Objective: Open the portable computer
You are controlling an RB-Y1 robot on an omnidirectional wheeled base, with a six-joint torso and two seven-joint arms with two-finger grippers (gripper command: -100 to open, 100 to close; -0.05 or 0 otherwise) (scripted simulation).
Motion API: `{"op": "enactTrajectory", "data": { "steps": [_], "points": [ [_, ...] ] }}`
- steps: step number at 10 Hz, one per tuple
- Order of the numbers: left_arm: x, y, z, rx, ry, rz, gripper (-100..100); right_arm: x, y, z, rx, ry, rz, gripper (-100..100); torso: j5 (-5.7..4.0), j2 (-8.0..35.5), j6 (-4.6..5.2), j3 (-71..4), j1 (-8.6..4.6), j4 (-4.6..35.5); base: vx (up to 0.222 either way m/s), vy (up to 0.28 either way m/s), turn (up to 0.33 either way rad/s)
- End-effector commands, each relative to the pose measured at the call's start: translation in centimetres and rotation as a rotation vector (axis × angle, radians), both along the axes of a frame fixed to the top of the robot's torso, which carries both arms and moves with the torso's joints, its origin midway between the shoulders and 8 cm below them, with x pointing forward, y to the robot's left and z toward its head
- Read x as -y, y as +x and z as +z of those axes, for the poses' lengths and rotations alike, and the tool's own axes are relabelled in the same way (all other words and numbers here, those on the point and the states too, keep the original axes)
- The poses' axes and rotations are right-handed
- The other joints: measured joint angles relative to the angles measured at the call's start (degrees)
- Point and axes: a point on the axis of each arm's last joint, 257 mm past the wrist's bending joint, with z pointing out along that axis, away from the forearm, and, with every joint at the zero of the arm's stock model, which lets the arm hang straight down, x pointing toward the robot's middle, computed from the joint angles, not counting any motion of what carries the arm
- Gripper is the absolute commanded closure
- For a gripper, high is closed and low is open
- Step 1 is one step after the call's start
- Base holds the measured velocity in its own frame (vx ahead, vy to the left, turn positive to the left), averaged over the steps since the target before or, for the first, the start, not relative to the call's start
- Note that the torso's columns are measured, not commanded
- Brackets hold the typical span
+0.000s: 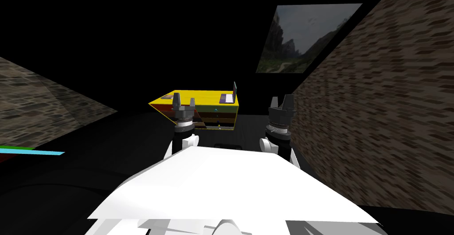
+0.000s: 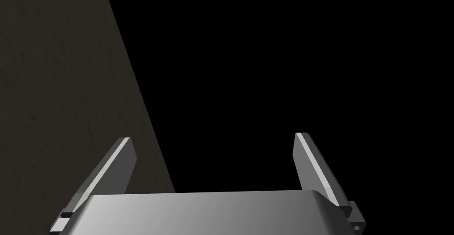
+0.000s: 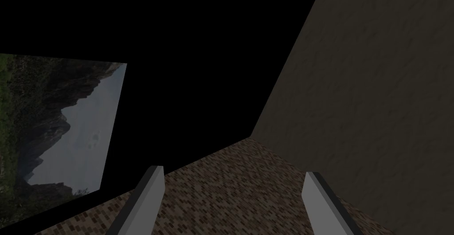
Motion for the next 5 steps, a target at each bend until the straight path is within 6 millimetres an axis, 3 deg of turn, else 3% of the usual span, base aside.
{"op": "enactTrajectory", "data": {
  "steps": [1,5],
  "points": [
    [0.00,0.00,0.00,0.000,0.000,0.000,0,0.00,0.00,0.00,0.000,0.000,0.000,0,0.00,2.32,0.00,-4.67,0.00,2.35,0.000,0.000,0.000],
    [0.00,-0.01,0.01,0.000,0.000,0.000,0,0.00,-0.01,0.01,0.000,0.000,0.000,0,0.00,18.45,0.00,-36.92,0.00,18.46,0.000,0.000,0.000]
  ]
}}
